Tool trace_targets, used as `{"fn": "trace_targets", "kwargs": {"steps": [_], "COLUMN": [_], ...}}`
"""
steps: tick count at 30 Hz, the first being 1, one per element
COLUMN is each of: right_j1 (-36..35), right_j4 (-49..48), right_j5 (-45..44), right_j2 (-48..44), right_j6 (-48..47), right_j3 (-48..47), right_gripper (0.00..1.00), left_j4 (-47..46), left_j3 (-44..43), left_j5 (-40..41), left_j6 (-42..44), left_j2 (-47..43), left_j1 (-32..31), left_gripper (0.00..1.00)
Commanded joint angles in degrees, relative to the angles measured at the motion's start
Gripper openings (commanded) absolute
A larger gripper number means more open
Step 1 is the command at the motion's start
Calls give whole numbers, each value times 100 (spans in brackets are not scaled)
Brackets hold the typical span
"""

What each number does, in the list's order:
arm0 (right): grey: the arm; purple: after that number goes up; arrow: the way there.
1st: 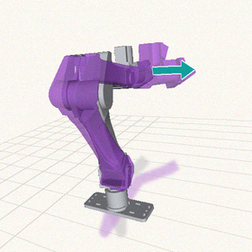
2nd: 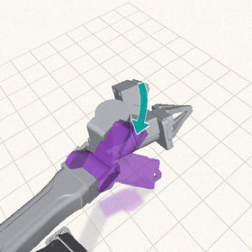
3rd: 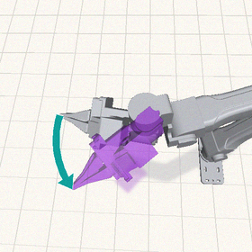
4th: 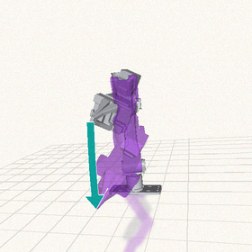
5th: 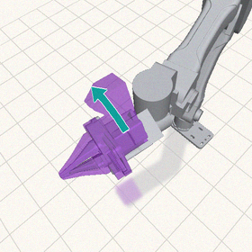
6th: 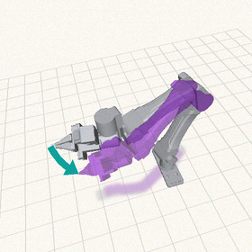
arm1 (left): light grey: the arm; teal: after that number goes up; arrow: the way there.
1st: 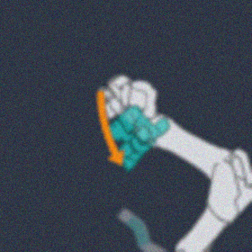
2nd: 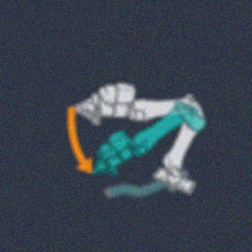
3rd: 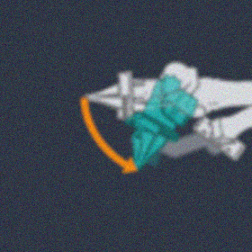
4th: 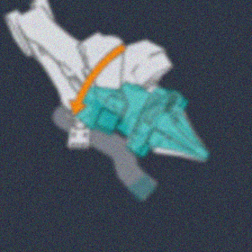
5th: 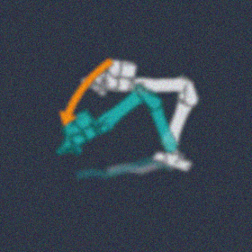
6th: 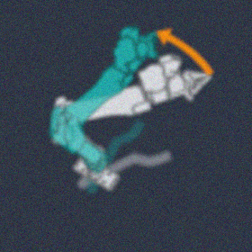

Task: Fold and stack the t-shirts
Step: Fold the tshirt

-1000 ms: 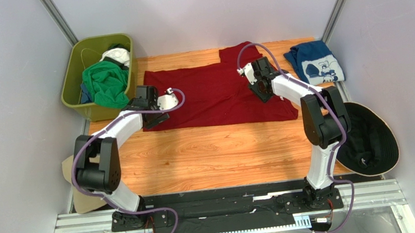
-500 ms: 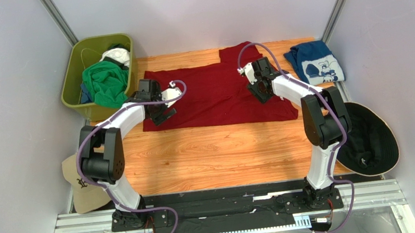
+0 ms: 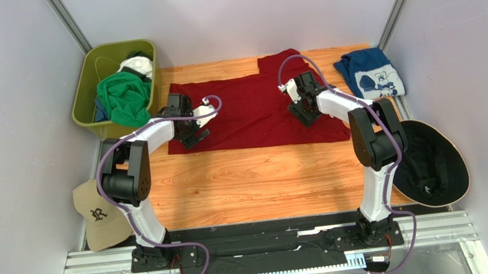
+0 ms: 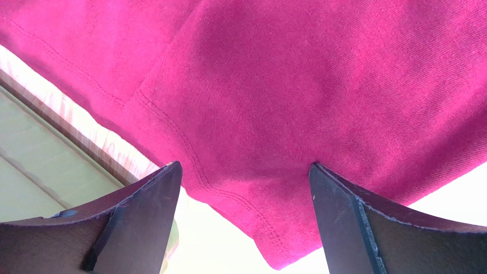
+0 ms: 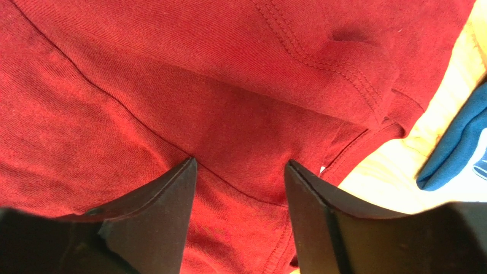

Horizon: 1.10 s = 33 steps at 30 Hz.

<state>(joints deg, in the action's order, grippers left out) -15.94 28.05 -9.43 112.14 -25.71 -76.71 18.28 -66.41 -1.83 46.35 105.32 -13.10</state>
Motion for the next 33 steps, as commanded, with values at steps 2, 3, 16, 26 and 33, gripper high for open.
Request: {"fn": "trace_targets", "kwargs": {"steps": [2,3,16,26,33], "right_j1": [-32,-49,-163,-278,-462], "right_j4": [-81,-89,51,561,736], "right_j5": [231,266,433,354,363], "right_j2": [-16,-43,-693,-1386,-1905], "right_j6": [14,14,-30,-100,-100], "right_j3": [278,340,1360,1922,2458], "right_gripper": [73,75,98,98,99], "left_j4": [44,44,70,289,702], "left_j3": [225,312,1042,1815,2158], "left_j5": [24,24,51,375,569], "left_j6": [-3,14,15,-152,-222], "left_j2": [24,-11,-529,-1434,-1979], "left_j1": [27,27,10,-491,-860], "left_gripper": [93,94,96,99,99]}}
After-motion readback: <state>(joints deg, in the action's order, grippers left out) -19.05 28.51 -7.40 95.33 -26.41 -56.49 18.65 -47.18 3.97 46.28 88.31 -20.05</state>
